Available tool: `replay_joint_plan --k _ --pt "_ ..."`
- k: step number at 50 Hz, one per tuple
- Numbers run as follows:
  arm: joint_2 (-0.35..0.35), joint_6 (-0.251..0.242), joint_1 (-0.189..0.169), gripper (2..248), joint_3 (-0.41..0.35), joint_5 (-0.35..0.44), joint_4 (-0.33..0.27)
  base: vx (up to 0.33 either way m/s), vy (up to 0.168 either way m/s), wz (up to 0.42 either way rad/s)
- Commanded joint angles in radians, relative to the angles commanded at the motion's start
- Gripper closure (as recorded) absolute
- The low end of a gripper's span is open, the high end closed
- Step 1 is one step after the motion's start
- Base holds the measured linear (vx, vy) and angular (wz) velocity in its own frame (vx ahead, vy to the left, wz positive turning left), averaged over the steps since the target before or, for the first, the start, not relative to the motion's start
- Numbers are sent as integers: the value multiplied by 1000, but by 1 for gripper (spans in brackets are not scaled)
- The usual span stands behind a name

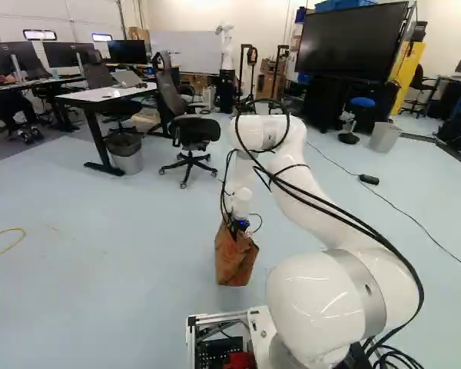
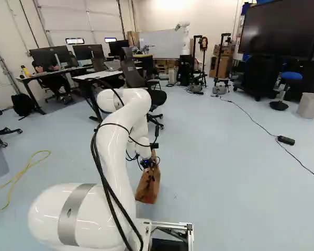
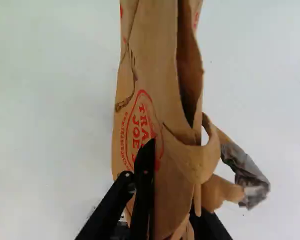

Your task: Pick up the grocery bag from the ground

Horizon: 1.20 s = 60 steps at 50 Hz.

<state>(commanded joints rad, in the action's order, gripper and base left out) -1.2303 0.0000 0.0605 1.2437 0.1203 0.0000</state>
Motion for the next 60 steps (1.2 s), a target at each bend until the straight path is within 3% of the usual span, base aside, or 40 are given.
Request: replay_joint_plan --k 60 --pt "230 0 0 231 -176 0 0 0 0 0"
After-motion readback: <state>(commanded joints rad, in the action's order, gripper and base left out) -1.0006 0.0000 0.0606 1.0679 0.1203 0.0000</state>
